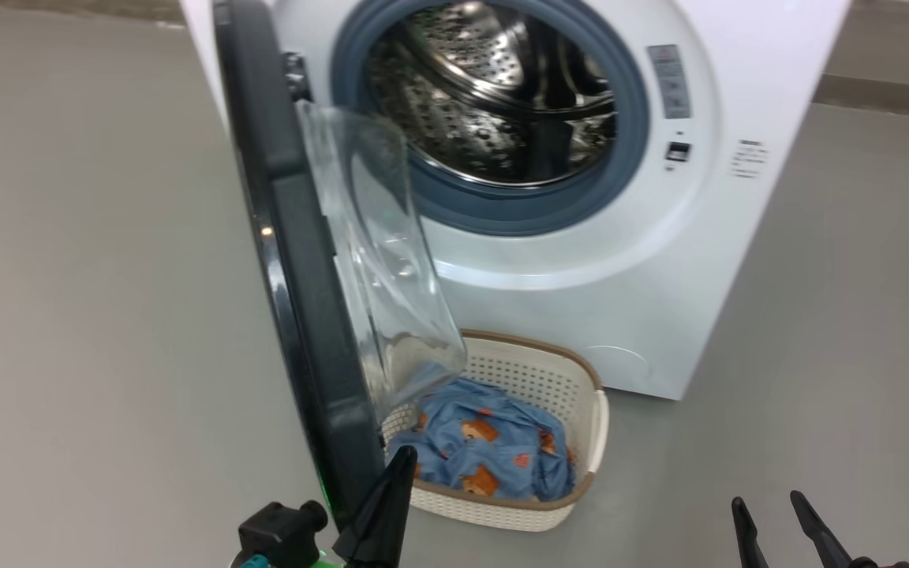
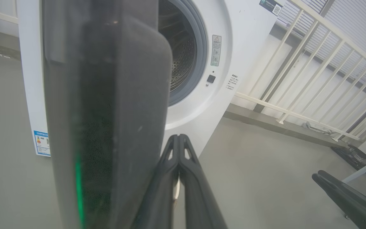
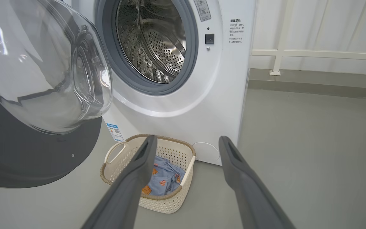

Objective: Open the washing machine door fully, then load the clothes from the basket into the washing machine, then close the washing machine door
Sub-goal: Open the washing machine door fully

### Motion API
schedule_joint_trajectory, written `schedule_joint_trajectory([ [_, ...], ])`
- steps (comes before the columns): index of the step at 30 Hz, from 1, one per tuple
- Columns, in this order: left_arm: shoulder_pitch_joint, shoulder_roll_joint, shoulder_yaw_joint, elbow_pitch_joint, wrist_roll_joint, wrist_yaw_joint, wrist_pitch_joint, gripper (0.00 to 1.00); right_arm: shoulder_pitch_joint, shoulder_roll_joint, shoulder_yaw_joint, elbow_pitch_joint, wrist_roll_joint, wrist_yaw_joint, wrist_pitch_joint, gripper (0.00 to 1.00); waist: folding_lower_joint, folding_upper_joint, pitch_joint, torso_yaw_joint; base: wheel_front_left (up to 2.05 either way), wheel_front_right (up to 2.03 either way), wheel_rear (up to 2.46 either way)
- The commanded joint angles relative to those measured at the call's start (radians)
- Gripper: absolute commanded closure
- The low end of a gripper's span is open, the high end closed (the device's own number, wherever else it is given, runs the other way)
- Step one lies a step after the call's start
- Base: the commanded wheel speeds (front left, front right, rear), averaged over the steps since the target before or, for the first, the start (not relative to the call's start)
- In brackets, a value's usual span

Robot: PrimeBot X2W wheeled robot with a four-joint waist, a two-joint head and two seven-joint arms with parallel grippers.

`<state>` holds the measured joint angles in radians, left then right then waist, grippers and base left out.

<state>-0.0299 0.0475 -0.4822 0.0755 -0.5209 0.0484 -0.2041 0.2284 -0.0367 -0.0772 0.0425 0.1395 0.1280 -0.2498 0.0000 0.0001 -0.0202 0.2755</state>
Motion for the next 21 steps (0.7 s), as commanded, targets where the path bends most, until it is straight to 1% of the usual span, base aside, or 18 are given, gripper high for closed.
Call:
schedule_joint_trajectory([
  [1, -0.059, 0.009, 0.045, -0.017, 0.007, 0.017, -0.019, 1.00, -0.022, -0.014, 0.027, -0.020, 0.012, 0.003, -0.012, 0.00, 0.0000, -0.0001, 0.000, 0.044, 0.00, 0.00, 0.00],
  [11, -0.058, 0.014, 0.072, -0.012, -0.004, 0.043, -0.027, 1.00, -0.025, -0.014, 0.032, -0.013, 0.010, 0.003, -0.012, 0.00, 0.0000, -0.0001, -0.002, 0.160, 0.00, 0.00, 0.00],
  [15, -0.058, 0.022, 0.093, -0.009, -0.007, 0.054, -0.031, 1.00, -0.023, -0.014, 0.036, -0.012, 0.009, 0.003, -0.012, 0.00, 0.0000, -0.0001, -0.001, 0.185, 0.00, 0.00, 0.00],
  [21, -0.068, 0.034, 0.138, -0.007, -0.024, 0.069, -0.037, 1.00, -0.021, -0.014, 0.043, -0.011, 0.009, 0.003, -0.012, 0.00, 0.0000, -0.0001, 0.011, 0.201, 0.00, 0.00, 0.00],
])
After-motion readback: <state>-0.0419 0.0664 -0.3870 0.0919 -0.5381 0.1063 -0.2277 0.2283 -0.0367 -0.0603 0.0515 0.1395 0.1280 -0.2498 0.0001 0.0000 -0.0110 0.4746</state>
